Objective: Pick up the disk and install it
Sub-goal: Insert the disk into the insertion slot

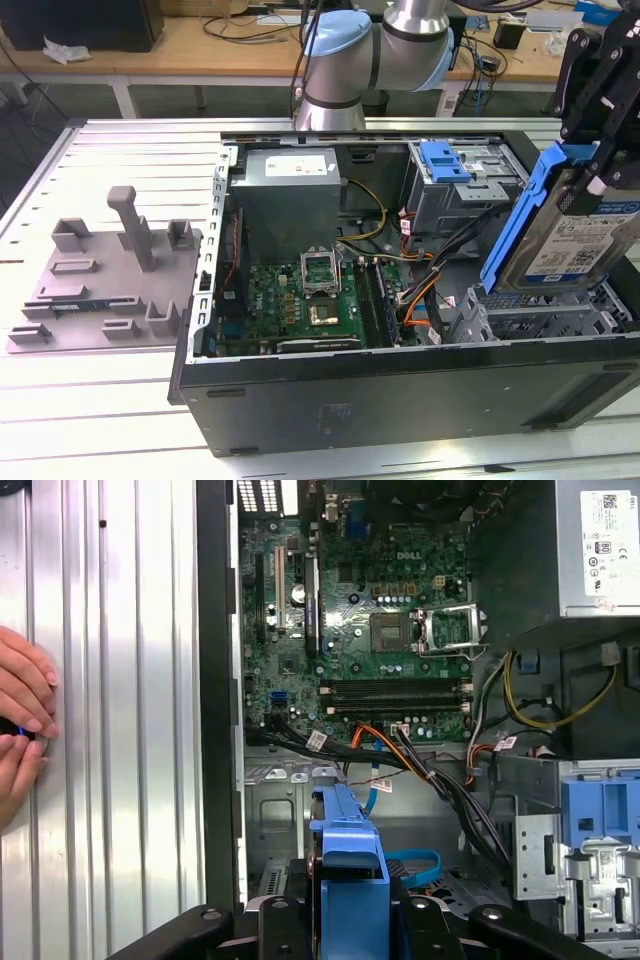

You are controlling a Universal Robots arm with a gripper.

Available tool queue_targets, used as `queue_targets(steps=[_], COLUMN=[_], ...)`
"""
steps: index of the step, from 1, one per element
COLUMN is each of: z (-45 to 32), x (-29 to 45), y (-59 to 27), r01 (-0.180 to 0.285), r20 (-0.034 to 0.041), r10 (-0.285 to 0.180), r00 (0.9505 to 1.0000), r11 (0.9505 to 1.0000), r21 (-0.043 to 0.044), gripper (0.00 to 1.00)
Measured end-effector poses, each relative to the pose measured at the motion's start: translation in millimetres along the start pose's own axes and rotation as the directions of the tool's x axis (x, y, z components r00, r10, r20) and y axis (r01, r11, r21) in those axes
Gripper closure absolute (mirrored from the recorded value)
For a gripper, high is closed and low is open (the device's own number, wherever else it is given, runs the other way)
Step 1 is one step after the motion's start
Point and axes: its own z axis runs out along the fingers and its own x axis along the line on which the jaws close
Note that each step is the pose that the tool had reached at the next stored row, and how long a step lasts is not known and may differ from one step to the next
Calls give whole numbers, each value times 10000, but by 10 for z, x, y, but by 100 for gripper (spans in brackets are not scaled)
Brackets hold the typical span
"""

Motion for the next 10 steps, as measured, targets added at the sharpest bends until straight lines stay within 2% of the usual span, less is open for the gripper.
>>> queue_targets(steps=[5,10], z=[5,9], x=[0,0], y=[1,-8], r01=[-1,-1], r20=[0,-4], r10=[1,1], r00=[10000,10000], r11=[10000,10000], r21=[-7,-53], gripper=[63,63])
